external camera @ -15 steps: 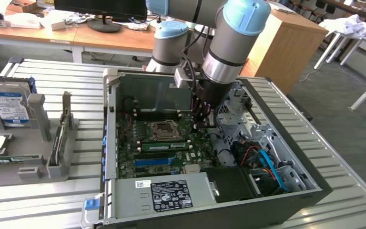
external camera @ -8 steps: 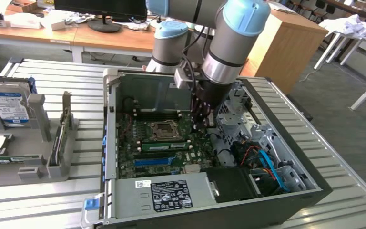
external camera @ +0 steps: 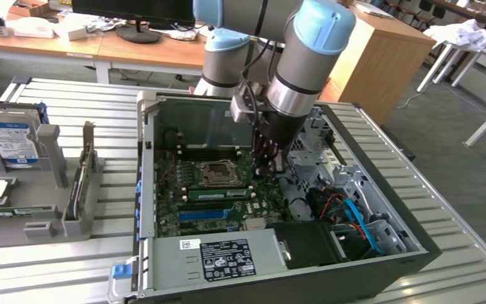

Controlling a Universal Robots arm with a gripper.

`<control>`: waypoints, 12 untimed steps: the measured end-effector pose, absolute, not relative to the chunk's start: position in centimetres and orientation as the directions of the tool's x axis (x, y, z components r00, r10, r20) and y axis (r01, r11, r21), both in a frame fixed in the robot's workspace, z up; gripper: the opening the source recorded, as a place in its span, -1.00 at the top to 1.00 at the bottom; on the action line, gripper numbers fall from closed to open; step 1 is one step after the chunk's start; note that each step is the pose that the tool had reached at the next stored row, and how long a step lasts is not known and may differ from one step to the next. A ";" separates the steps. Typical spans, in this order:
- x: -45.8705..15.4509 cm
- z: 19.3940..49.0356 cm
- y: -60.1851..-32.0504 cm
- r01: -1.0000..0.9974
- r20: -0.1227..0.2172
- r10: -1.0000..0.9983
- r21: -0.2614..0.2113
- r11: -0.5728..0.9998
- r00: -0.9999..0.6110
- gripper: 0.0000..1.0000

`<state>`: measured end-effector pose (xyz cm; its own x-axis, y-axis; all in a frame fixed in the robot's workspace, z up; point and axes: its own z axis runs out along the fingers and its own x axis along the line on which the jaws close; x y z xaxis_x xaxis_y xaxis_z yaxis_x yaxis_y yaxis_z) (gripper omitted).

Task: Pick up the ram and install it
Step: 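Press down the ram until it locks into place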

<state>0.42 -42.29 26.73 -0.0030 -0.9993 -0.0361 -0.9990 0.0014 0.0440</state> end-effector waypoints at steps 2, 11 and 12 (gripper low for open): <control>0.4 26.5 -42.3 -0.999 -0.036 -0.999 0.044 0.001 -0.003 0.79; 0.4 25.5 -42.3 -0.999 -0.036 -0.999 0.044 0.002 -0.003 0.79; 0.4 25.4 -42.3 -0.999 -0.036 -0.999 0.044 0.002 -0.003 0.79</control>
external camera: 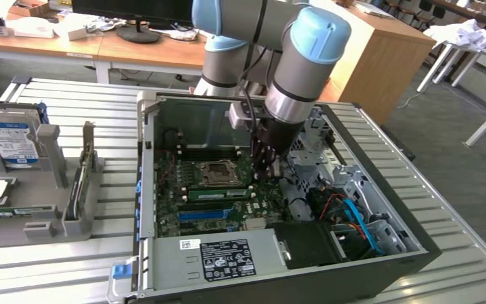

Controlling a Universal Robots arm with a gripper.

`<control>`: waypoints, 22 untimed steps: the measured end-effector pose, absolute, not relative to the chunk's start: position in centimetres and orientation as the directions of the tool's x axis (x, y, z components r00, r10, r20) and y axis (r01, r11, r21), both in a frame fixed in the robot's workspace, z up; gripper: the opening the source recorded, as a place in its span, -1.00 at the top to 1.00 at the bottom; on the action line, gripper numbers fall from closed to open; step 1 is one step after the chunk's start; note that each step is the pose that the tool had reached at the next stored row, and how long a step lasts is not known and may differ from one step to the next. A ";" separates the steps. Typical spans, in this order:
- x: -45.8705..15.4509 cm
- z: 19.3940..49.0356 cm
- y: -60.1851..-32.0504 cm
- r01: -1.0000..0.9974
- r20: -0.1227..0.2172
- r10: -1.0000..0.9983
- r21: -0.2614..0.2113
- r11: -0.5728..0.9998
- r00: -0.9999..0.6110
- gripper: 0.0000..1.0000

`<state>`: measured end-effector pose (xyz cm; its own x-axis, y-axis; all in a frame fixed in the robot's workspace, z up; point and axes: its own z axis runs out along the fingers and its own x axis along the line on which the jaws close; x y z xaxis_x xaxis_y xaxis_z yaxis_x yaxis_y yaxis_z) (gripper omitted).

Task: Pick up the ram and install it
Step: 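Press down the ram until it locks into place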

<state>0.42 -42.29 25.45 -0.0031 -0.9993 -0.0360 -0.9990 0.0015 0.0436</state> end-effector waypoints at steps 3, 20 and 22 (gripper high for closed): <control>0.4 25.1 -42.3 -0.999 -0.036 -0.999 0.043 0.002 -0.003 0.79; 0.4 24.1 -42.1 -0.999 -0.036 -0.999 0.042 0.002 -0.003 0.79; 0.4 24.1 -41.8 -0.999 -0.036 -0.999 0.042 0.002 -0.003 0.79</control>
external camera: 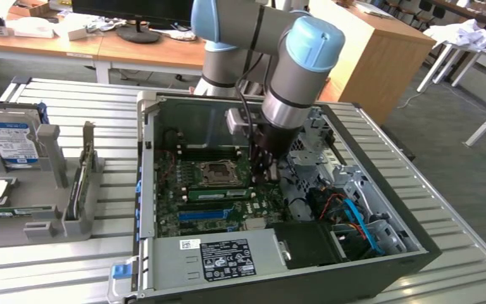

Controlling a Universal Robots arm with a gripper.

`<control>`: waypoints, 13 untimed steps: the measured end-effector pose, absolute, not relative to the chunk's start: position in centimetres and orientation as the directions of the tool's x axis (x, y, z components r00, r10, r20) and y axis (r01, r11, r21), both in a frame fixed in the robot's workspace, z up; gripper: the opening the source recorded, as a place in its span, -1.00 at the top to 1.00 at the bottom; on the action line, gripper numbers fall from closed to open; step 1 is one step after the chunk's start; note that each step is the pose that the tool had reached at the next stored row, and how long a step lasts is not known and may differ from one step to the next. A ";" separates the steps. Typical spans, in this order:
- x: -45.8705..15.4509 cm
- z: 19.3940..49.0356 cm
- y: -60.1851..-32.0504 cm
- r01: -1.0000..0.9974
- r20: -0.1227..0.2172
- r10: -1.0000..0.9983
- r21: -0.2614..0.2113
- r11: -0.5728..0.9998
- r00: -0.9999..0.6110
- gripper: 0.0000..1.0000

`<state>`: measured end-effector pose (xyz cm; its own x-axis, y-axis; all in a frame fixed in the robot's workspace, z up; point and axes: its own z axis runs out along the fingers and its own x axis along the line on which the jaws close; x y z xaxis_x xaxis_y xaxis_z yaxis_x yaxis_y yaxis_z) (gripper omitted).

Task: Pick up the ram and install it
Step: 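Press down the ram until it locks into place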

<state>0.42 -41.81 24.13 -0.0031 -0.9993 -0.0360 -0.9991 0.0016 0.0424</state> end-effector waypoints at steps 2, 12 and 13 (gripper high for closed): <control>0.4 24.1 -41.7 -0.999 -0.036 -0.999 0.042 0.002 -0.003 0.79; 0.4 23.6 -41.7 -0.999 -0.036 -0.999 0.042 0.002 -0.003 0.79; 0.4 23.5 -41.7 -0.999 -0.036 -0.999 0.042 0.002 -0.003 0.79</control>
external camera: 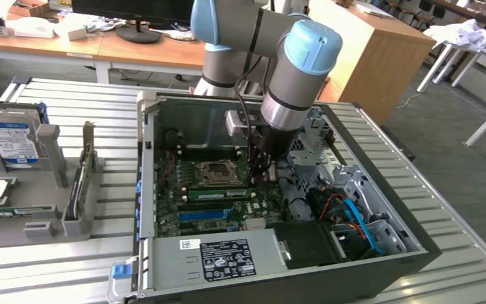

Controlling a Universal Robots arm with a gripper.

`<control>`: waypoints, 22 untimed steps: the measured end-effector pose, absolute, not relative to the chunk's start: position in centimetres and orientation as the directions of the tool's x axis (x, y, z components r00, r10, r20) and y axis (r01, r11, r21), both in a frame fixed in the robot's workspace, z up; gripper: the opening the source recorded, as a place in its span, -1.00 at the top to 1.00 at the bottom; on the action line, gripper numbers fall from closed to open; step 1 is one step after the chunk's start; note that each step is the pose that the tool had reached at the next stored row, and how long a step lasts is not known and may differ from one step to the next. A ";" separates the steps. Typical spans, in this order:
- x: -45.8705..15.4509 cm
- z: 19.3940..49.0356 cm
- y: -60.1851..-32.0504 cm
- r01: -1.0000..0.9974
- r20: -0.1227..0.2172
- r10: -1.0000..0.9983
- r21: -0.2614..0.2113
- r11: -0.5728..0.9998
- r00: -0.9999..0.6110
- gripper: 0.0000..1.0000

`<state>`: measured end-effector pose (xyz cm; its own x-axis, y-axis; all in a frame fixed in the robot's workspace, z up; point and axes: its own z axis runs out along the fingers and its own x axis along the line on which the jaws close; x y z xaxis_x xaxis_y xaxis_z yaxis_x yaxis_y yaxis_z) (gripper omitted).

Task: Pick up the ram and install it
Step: 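Press down the ram until it locks into place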

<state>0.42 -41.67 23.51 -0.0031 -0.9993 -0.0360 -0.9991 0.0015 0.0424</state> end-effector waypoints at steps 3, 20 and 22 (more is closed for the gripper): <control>0.4 23.4 -41.7 -0.999 -0.036 -0.999 0.043 0.002 -0.003 0.79; 0.4 22.8 -41.7 -0.999 -0.036 -0.999 0.037 0.002 -0.003 0.79; 0.4 22.8 -41.7 -0.999 -0.036 -0.999 0.037 0.002 -0.003 0.79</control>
